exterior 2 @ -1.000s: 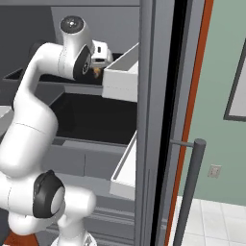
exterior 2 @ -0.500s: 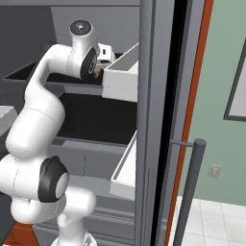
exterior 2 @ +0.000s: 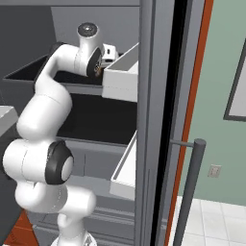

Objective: Pick the banana and peach from the fridge and place them inside the tupperware on the counter.

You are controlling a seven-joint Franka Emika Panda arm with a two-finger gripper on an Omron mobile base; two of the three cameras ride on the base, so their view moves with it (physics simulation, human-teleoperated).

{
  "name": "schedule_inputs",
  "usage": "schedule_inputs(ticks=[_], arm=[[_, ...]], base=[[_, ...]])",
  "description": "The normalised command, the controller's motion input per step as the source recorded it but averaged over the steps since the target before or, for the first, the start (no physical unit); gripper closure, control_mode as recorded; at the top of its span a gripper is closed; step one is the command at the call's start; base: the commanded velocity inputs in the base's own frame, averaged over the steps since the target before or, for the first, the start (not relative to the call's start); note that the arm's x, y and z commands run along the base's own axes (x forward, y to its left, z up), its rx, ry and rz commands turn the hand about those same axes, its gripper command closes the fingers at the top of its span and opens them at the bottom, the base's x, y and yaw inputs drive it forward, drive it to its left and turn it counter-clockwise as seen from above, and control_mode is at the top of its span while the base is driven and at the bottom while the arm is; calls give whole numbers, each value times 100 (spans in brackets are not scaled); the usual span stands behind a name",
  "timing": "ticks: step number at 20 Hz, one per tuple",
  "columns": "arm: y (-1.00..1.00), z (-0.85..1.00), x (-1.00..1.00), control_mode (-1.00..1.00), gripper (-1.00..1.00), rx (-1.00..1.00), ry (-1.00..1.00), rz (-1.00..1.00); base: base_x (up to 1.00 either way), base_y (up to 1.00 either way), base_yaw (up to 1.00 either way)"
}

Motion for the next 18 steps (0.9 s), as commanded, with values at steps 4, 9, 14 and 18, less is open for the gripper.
schedule_inputs(ticks=[4, 9, 14, 18], arm=[[0, -12, 15, -100, -100, 0, 0, 0], [0, -22, -6, -100, 100, 0, 0, 0], [0, -8, -30, -100, 100, 0, -4, -3], [0, 3, -86, -100, 100, 6, -34, -9]], base=[[0, 0, 0], [0, 0, 0], [0, 0, 0], [0, 0, 0]])
